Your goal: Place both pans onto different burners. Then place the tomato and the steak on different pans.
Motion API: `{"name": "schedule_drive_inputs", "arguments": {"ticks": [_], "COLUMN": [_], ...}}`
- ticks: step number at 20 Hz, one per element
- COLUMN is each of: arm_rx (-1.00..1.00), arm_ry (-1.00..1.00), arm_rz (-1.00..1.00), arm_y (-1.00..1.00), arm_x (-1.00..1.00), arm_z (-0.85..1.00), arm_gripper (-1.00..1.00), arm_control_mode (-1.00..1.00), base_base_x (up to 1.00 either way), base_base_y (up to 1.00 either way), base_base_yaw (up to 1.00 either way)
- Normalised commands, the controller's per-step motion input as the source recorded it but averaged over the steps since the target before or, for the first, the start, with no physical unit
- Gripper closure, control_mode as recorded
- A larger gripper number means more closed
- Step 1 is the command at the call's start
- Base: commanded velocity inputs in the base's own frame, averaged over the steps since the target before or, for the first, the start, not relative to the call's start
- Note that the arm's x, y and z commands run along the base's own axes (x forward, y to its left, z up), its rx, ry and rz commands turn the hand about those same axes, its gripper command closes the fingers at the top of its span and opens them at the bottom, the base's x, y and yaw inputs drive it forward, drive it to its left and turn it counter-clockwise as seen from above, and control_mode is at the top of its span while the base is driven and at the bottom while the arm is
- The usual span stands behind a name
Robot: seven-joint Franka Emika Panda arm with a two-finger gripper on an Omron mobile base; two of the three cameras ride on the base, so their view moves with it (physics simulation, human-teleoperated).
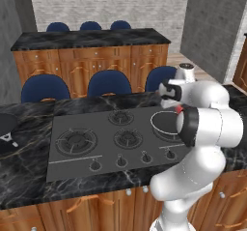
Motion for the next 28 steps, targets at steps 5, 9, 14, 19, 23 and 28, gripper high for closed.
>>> {"name": "schedule_drive_inputs", "arguments": {"ticks": [5,9,14,19,23,28], "arm_rx": [0.0,0.0,0.0,0.0,0.0,0.0], "arm_ry": [0.0,0.0,0.0,0.0,0.0,0.0], "arm_rz": [0.01,0.01,0.0,0.01,0.01,0.0], "arm_y": [0.0,0.0,0.0,0.0,0.0,0.0], "arm_x": [0.14,0.01,0.07,0.12,0.16,0.26], "arm_z": [-0.3,-0.25,-0.26,-0.25,-0.15,-0.05], "arm_gripper": [1.0,1.0,1.0,1.0,1.0,1.0], "arm_control_mode": [-1.0,-1.0,-1.0,-1.0,-1.0,-1.0], "base_base_x": [0.0,0.0,0.0,0.0,0.0,0.0], "base_base_y": [0.0,0.0,0.0,0.0,0.0,0.0], "base_base_yaw": [0.0,0.0,0.0,0.0,0.0,0.0]}}
